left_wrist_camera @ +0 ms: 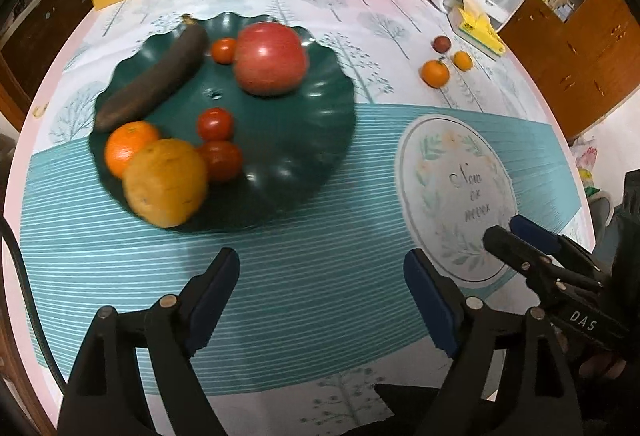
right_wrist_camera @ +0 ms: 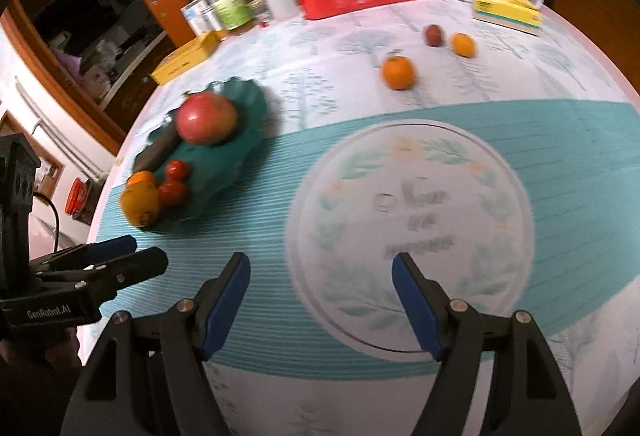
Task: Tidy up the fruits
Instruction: 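Move both tools back toward the tangerine and small orange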
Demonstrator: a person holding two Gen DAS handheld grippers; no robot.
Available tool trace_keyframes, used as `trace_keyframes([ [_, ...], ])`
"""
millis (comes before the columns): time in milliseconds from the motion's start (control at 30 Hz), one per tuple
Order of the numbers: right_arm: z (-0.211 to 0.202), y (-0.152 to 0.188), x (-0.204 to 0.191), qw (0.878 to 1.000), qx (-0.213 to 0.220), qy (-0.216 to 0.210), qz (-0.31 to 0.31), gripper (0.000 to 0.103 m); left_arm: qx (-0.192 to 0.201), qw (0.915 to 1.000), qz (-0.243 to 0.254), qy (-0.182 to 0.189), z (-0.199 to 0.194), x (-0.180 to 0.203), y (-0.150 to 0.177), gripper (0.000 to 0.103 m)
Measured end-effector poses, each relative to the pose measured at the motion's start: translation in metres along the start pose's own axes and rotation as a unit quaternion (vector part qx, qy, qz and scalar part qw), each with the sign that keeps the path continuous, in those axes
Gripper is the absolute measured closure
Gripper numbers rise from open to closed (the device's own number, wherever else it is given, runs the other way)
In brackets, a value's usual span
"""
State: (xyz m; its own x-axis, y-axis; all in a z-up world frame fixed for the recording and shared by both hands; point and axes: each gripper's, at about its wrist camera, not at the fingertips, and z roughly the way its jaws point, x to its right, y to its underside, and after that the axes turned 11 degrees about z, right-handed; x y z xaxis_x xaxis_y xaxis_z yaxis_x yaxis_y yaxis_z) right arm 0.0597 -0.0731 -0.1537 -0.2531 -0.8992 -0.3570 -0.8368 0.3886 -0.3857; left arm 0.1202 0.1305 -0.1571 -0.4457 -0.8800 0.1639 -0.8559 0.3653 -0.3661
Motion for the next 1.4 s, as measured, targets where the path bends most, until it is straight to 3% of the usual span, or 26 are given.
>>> trace_keyframes([
  [367, -0.024, -0.032, 0.081, 0.999, 0.012, 0.034, 0.029, 0.029, -0.012, 0.9996, -0.002, -0.024, 0.005, 0.059, -0.038, 0.02],
  [633, -0.031, -0.066, 0.126, 0.999, 0.017, 0.034, 0.017, 0.029, -0.012, 0.9991, -0.017, -0.036, 0.011, 0.088, -0.065, 0.02],
  [1033, -0.025, -0.124, 0.161, 0.999, 0.036, 0.017, -0.029, 0.029, -0.022, 0.9963, -0.049, -0.067, 0.027, 0.107, -0.101, 0.02],
  [1400, -0.012, -0.187, 0.17, 0.995, 0.064, -0.007, -0.077, 0.029, -0.034, 0.9916, -0.075, -0.1, 0.044, 0.111, -0.142, 0.02],
])
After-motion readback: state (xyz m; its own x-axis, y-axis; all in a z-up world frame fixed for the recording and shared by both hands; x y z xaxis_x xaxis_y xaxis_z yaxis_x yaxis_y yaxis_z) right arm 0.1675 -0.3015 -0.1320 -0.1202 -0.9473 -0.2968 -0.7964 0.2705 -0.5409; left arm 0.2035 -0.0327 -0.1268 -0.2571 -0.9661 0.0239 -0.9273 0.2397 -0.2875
